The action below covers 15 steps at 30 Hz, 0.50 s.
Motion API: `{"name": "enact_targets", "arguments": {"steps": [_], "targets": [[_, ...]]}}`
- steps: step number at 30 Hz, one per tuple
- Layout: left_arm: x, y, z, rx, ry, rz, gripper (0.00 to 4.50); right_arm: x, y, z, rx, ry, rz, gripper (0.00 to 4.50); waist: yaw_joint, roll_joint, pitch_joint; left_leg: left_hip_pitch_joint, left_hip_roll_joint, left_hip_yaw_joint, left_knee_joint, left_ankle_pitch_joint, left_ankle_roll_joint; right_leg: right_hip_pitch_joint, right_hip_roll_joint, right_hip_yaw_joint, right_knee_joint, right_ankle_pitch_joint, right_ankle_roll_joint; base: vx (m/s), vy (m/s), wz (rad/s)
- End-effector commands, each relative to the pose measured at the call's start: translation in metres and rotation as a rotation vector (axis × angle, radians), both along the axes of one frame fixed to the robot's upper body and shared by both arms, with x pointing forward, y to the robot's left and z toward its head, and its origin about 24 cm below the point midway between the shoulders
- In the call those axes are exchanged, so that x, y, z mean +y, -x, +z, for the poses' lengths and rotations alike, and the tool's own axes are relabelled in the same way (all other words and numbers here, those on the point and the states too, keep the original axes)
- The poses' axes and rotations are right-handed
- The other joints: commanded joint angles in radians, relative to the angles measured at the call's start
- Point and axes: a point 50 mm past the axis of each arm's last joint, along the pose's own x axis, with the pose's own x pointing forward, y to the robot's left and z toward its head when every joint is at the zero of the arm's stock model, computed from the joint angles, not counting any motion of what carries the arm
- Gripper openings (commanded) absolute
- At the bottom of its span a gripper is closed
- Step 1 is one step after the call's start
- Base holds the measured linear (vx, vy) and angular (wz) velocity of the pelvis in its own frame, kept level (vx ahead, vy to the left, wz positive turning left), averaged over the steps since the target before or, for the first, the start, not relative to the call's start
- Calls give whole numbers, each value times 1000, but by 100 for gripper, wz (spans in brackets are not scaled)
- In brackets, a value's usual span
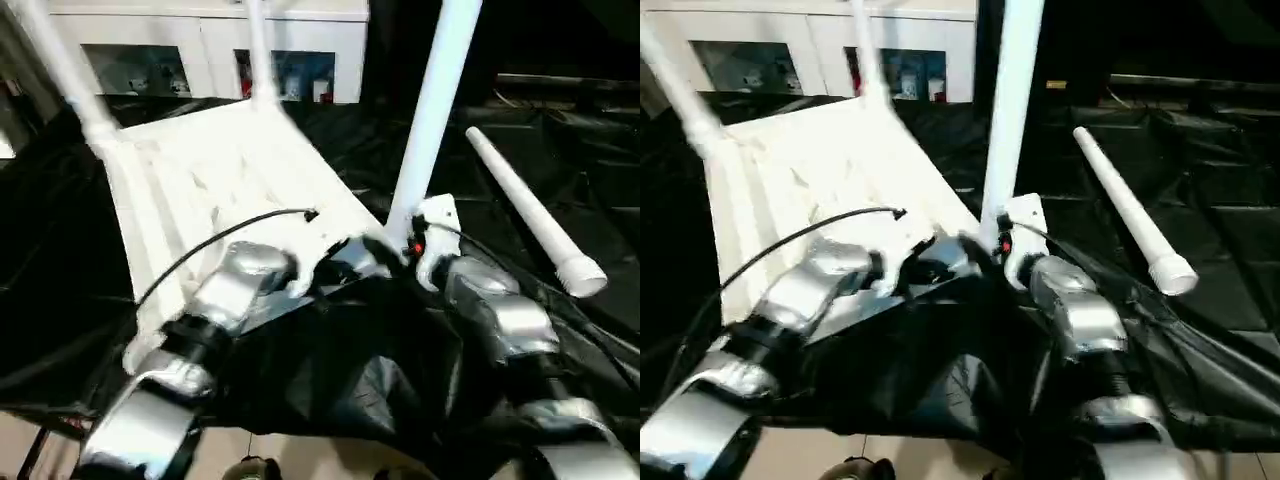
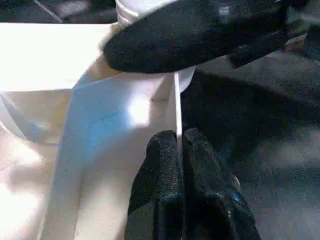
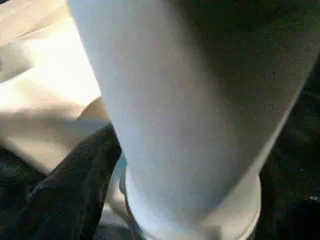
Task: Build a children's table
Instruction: Rotate leg to tighten
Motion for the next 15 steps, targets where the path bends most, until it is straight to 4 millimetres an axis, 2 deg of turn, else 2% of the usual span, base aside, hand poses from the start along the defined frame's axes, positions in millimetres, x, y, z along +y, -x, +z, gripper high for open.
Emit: {"name": "enact_targets", "arguments": {"steps": [1, 2, 3, 4, 5, 6, 7, 12, 15], "targets": [[-23, 12, 20, -60, 96, -227, 0, 13, 11, 3, -6, 17, 202, 387, 4, -12, -79, 36, 73, -43, -75, -235, 34, 44, -63, 36, -78, -193, -220, 0, 0, 0], [-17, 17, 18, -39, 91, -270, 0, 6, 18, 5, -9, 48, 293, 387, 8, -10, -79, 38, 74, -41, -74, -234, 37, 40, -62, 38, -75, -181, -221, 0, 0, 0], [-17, 17, 18, -39, 91, -270, 0, 6, 18, 5, -9, 48, 293, 387, 13, -8, -78, 38, 76, -39, -75, -233, 40, 37, -62, 40, -74, -175, -223, 0, 0, 0], [-7, 23, 16, -15, 79, -333, 0, -7, 31, 8, 10, 91, 429, 387, 14, -8, -77, 39, 75, -39, -75, -239, 39, 36, -62, 39, -74, -180, -226, 0, 0, 0], [-3, 24, 16, -5, 74, -353, 0, -10, 35, 9, 18, 101, 464, 387, 24, -8, -76, 42, 79, -40, -77, -251, 34, 38, -63, 39, -77, -201, -215, 0, 0, 0], [0, 25, 15, 0, 72, -362, 0, -12, 36, 10, 22, 106, 480, 387, 28, -7, -74, 41, 79, -39, -77, -253, 35, 35, -63, 40, -76, -204, -217, 0, 0, 0], [3, 26, 15, 7, 71, -381, 0, -14, 38, 11, 30, 109, 500, 387, 33, -5, -76, 44, 80, -37, -78, -260, 30, 31, -63, 40, -76, -211, -219, 0, 0, 0], [14, 29, 14, 37, 55, -415, 0, -18, 42, 13, 48, 107, 542, 370, 34, -10, -72, 43, 79, -41, -81, -287, 6, 28, -66, 42, -78, -257, -212, 0, 0, 0], [18, 29, 15, 39, 48, -416, 0, -16, 43, 14, 55, 89, 557, 332, 33, -10, -74, 42, 78, -41, -80, -277, 7, 29, -67, 42, -76, -245, -214, 0, 0, 0]]}}
